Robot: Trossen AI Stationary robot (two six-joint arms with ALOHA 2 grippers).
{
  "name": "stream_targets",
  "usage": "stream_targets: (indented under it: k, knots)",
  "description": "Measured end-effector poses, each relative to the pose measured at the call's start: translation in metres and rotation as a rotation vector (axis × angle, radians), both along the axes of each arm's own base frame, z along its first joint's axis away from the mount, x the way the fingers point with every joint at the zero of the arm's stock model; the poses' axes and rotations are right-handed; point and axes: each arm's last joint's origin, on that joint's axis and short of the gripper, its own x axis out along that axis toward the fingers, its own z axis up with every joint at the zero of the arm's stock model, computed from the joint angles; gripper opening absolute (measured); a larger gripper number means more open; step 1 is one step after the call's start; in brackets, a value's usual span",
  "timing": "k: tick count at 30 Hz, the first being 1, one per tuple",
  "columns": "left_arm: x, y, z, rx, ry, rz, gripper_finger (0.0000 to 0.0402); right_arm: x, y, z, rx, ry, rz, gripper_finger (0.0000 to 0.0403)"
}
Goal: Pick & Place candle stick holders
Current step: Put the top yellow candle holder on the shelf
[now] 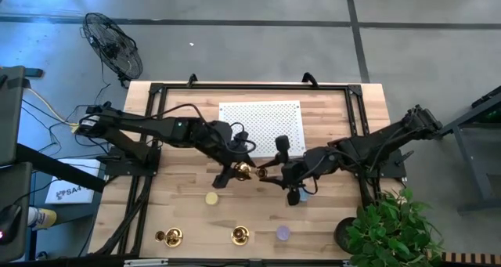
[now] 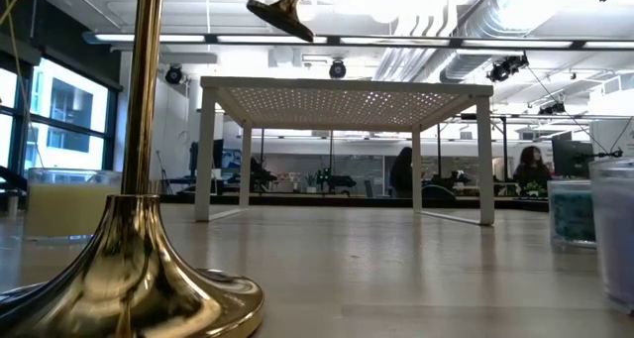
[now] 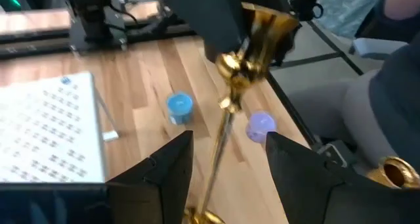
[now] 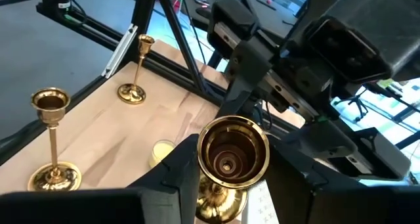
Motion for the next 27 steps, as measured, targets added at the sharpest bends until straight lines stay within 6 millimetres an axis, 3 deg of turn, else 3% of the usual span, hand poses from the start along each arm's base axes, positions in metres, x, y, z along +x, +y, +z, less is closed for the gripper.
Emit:
stream_targets:
  k: [7,14,27]
  knots:
    - [0.003,0.000,-0.005,0.018,0.020,0.008,0.0188,0.003,-0.008,0.001,0.017,-0.006,0.027,0.0132]
    - [0.018,-0.001,-0.017,0.041,0.015,0.021,0.0188,0.004,-0.011,0.000,0.018,0.001,0.023,0.0132]
    - [0.016,0.000,-0.021,0.059,0.059,0.044,0.0188,0.003,-0.008,-0.001,0.019,0.018,0.030,0.0132]
